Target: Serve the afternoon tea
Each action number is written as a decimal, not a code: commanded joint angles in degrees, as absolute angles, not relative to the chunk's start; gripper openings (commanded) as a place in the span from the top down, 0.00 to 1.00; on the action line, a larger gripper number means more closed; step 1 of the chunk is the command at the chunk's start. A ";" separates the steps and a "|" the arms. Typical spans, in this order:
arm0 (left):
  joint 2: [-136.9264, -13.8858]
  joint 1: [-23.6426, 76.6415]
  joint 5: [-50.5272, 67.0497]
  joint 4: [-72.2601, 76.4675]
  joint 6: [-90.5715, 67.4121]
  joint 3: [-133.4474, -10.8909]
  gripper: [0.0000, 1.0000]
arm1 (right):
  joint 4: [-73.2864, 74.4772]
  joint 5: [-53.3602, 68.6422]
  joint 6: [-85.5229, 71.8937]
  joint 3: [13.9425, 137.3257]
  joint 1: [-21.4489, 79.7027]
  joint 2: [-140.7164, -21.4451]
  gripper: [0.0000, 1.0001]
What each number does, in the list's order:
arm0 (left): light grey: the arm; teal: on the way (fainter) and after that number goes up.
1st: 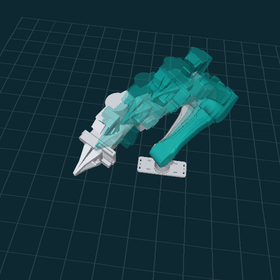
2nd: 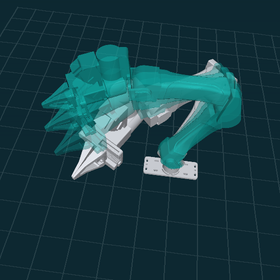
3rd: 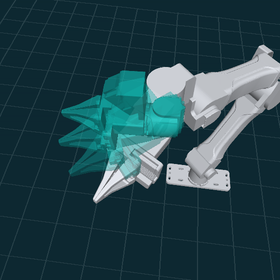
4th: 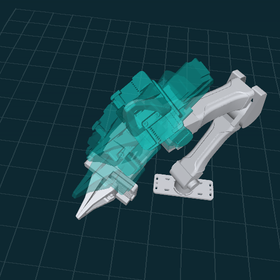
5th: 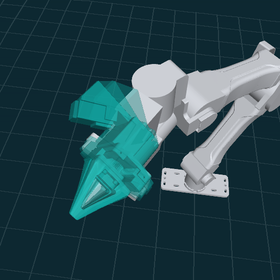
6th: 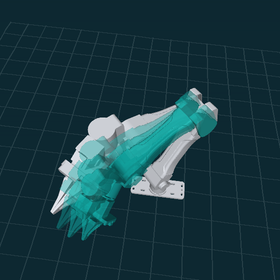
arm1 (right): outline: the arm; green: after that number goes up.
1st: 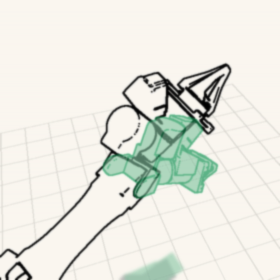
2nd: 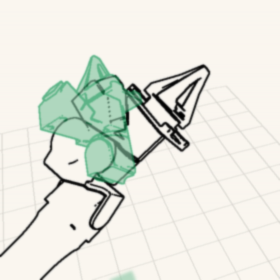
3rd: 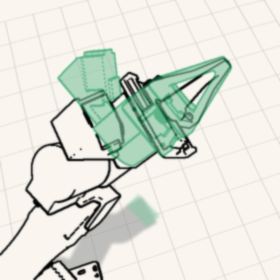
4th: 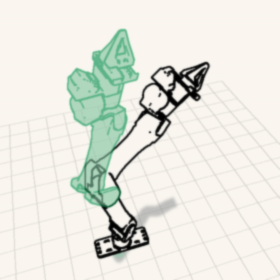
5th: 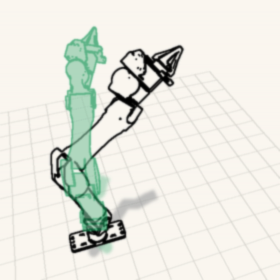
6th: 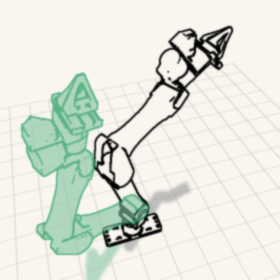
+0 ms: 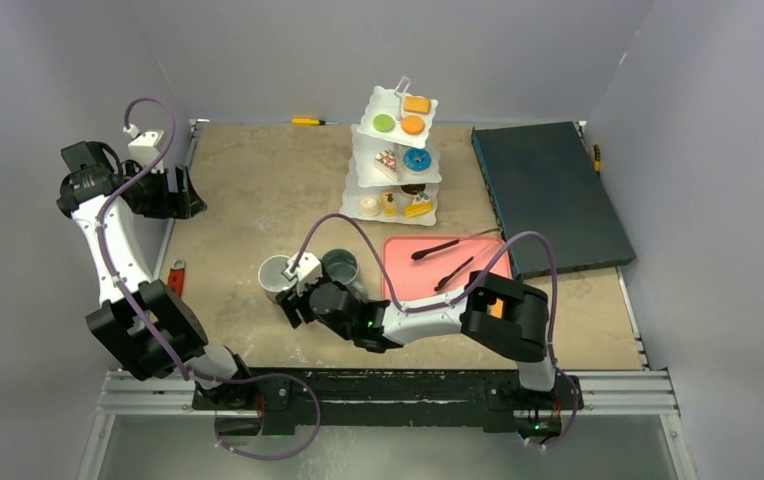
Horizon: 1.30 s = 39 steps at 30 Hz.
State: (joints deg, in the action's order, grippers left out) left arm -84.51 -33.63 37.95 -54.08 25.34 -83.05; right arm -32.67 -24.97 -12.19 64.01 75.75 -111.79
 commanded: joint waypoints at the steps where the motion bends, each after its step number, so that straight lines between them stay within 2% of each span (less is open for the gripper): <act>1: -82.79 -34.03 40.12 -53.52 26.63 -82.80 0.20 | -33.67 -27.08 -11.86 65.69 75.91 -105.91 0.26; 2: -82.72 -33.98 40.19 -53.60 26.73 -82.73 0.20 | -32.94 -26.97 -11.81 65.88 75.93 -104.72 0.08; 3: -82.71 -34.00 40.37 -53.57 26.85 -82.47 0.19 | -32.17 -26.92 -11.95 66.03 75.92 -103.21 0.02; 7: -82.75 -33.91 41.84 -51.92 26.25 -80.41 0.16 | -28.43 -25.75 -11.87 65.04 75.40 -95.11 0.01; 11: -83.68 -32.83 42.59 -48.22 23.79 -77.23 0.12 | -23.29 -25.92 -12.74 60.75 70.49 -86.96 0.01; 18: -86.25 -25.55 35.39 -34.04 18.89 -68.48 0.07 | -22.37 -21.27 -18.74 40.96 48.30 -65.64 0.01; 23: -88.73 -21.83 32.46 -18.77 13.59 -60.73 0.05 | -20.80 -24.76 -19.62 33.14 35.13 -56.99 0.01; 30: -91.56 -20.44 34.55 8.98 5.70 -47.38 0.01 | -26.57 -29.77 -22.91 30.14 13.60 -65.71 0.01; 33: -92.50 -18.93 33.66 19.58 3.23 -41.99 0.01 | -31.81 -38.20 -24.30 28.17 9.58 -68.76 0.01; 39: -95.71 -15.14 30.63 37.78 -1.35 -34.33 0.01 | -47.63 -40.45 -14.45 26.26 7.82 -74.00 0.01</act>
State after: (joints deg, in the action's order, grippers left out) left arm -94.41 -17.28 32.51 17.82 3.57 -38.24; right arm -32.71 -36.49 -20.03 26.46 8.71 -72.42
